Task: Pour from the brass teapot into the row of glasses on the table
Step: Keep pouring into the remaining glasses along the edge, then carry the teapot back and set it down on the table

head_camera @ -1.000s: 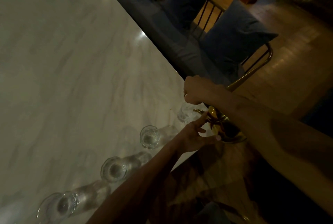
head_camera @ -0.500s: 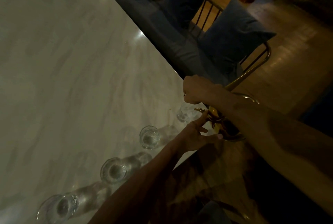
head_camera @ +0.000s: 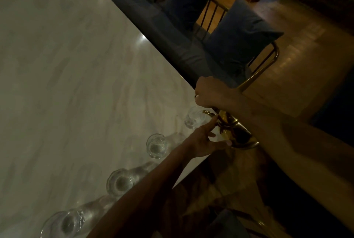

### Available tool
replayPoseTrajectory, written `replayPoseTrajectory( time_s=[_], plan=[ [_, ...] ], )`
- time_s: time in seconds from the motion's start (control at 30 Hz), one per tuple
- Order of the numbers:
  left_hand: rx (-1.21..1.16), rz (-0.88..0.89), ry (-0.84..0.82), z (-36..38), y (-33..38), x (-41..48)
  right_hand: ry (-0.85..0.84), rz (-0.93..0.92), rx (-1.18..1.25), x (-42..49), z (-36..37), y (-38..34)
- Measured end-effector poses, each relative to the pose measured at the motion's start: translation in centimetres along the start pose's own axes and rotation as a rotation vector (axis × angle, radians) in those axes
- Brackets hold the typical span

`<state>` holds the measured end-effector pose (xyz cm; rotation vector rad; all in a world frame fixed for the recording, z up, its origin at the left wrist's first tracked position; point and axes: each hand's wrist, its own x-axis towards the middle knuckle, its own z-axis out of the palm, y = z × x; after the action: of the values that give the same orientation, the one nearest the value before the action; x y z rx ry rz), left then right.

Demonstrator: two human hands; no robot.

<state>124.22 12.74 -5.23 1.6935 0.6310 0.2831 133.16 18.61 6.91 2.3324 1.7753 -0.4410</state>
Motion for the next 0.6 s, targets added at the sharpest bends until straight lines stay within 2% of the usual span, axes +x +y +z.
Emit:
replayPoseTrajectory(
  time_s=[0.33, 0.47, 0.6],
  plan=[
    [0.195, 0.050, -0.082, -1.7, 1.5, -3.9, 0.221, 0.149, 0.310, -5.8, -0.5, 0.7],
    [0.205, 0.057, -0.069, -3.2, 2.8, -8.1, 0.299, 0.154, 0.366, -9.2, -1.3, -2.3],
    [0.214, 0.078, 0.021, -5.6, 3.6, -14.3, 0.387, 0.134, 0.402, -12.8, -1.9, -7.6]
  ],
)
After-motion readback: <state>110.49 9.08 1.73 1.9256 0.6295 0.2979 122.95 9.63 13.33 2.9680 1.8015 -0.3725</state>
